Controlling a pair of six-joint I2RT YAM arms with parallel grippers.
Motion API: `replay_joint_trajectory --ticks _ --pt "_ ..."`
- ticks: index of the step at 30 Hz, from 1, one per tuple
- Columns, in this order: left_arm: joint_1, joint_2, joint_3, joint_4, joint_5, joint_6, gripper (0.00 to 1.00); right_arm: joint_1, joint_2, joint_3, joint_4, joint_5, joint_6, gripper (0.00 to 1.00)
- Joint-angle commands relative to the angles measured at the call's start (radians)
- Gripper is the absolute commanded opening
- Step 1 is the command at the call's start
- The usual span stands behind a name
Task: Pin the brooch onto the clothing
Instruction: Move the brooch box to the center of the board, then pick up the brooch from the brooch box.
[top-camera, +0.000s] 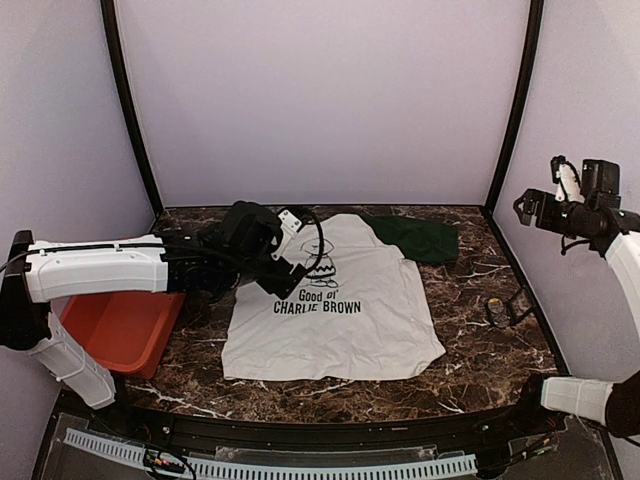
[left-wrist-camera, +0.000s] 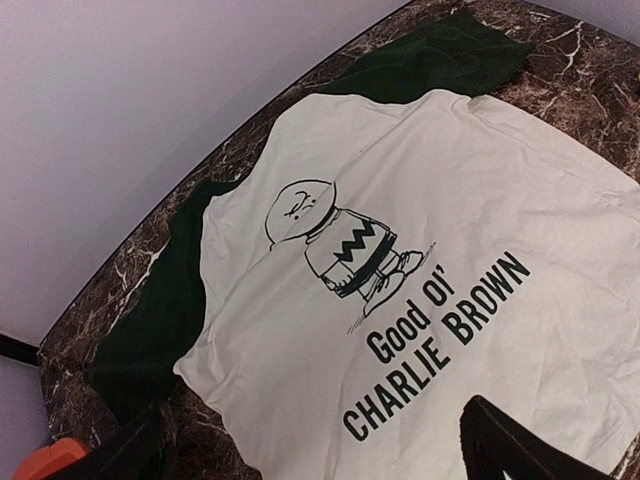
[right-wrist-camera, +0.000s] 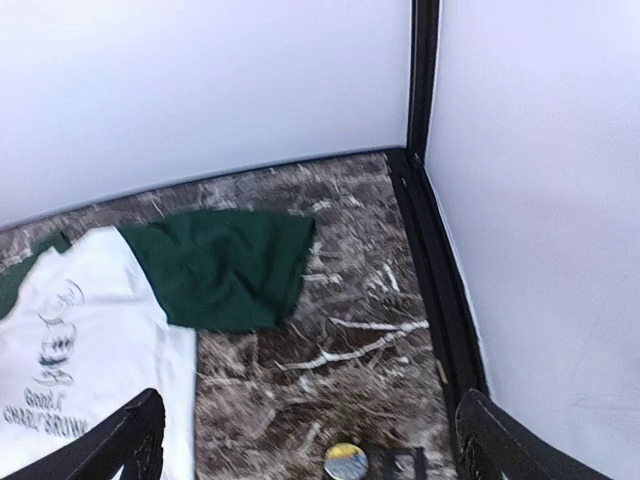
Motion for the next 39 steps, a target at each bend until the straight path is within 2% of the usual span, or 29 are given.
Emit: replay_joint_trajectory --ticks 1,3,5,6,7,9,12,15,20,26,36,39 --pt "0.042 -0.002 0.002 -0.014 0.008 -0.023 0.99 -0.002 -0.108 -0.186 0.297 -0.181 0.197 0.99" --pt "0.051 -0.004 0.001 -0.013 0.006 -0.022 0.99 0.001 -0.059 -0.143 0.221 -0.217 0.141 0.93" --pt "0.058 -0.005 0.004 -0.017 0.001 -0.020 0.99 0.007 0.043 -0.038 0.054 -0.170 0.095 0.86" --pt "0.060 -0.005 0.008 -0.024 0.000 -0.019 0.99 0.009 0.097 0.023 -0.033 -0.142 0.076 0.86" --pt "0.061 -0.005 0.010 -0.027 0.001 -0.019 0.99 0.014 0.144 0.059 -0.106 -0.113 0.058 0.95" --pt "0.060 -0.012 0.012 -0.029 0.005 -0.020 0.99 0.037 0.212 0.089 -0.194 -0.034 0.032 0.98" --pt "0.061 -0.020 0.012 -0.030 0.016 -0.022 0.99 0.096 0.245 0.050 -0.206 0.105 0.017 0.99" --pt "0.061 -0.020 0.016 -0.036 0.018 -0.021 0.99 0.145 0.293 0.011 -0.224 0.154 0.003 0.99" --pt "0.059 -0.016 0.022 -0.049 0.037 -0.027 0.99 0.244 0.429 -0.011 -0.275 0.320 0.015 0.98" --pt "0.059 -0.029 0.021 -0.049 0.042 -0.029 0.99 0.255 0.557 -0.014 -0.296 0.382 0.049 0.99" --pt "0.058 -0.041 0.012 -0.039 0.056 -0.030 0.99 0.255 0.686 -0.013 -0.293 0.404 0.079 0.82" --pt "0.059 -0.043 0.011 -0.038 0.054 -0.029 0.99 0.253 0.694 -0.011 -0.280 0.400 0.086 0.81"
